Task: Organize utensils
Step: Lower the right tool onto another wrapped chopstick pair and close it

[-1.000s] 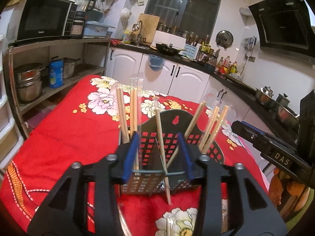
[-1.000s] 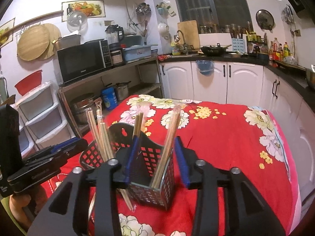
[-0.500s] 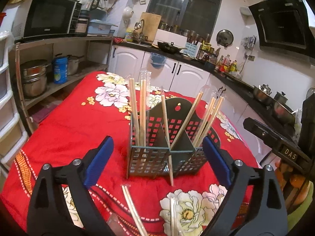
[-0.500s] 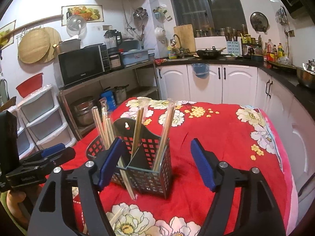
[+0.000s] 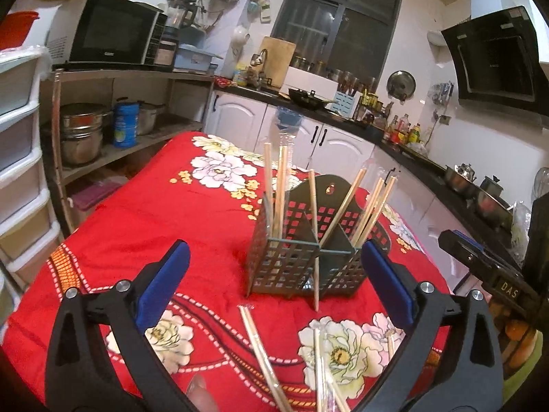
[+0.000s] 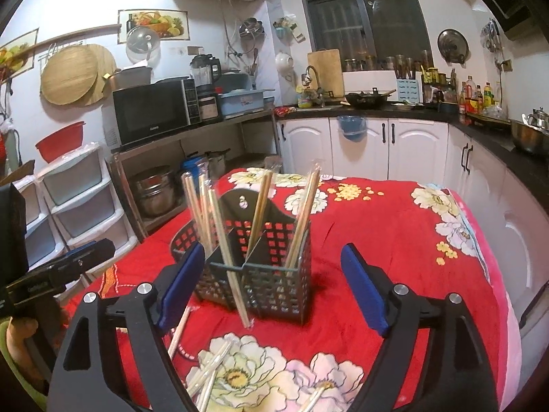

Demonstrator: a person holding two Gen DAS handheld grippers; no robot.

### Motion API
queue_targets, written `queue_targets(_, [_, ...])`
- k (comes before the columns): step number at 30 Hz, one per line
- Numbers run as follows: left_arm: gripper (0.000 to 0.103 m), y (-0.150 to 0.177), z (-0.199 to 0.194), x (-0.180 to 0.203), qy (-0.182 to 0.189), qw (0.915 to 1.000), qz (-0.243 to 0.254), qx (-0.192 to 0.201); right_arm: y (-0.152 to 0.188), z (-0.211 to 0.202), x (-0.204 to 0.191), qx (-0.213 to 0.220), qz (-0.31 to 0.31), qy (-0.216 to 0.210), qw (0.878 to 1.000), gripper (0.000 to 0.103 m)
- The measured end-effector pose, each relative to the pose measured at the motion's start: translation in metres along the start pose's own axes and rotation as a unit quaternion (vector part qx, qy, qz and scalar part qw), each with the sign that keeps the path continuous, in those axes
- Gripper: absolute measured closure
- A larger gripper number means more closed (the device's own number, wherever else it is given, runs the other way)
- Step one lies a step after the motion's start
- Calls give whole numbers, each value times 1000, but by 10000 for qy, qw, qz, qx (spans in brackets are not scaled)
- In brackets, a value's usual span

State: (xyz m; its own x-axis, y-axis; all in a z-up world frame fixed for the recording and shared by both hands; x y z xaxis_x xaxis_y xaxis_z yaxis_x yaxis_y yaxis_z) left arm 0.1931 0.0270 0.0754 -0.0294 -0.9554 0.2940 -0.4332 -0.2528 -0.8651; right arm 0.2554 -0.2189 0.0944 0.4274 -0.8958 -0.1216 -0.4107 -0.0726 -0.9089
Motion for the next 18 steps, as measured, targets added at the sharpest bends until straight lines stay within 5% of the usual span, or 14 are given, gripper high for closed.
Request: queue_targets(18, [12,34,-9,-21,-99,9994,-69,-330,38,-17,-18,-345,-148,115,9992,23])
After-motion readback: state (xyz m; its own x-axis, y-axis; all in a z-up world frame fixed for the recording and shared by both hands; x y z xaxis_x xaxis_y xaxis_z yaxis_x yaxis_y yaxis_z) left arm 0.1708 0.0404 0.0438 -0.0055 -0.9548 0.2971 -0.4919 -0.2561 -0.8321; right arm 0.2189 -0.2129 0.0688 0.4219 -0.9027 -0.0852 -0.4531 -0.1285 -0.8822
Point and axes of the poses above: each gripper's, at about its wrist camera, not at the fingertips, and z roughly the way its jaws point, x to its right, y to its underside, the point moved 2 cm from there along z, roughly the way its jaws point
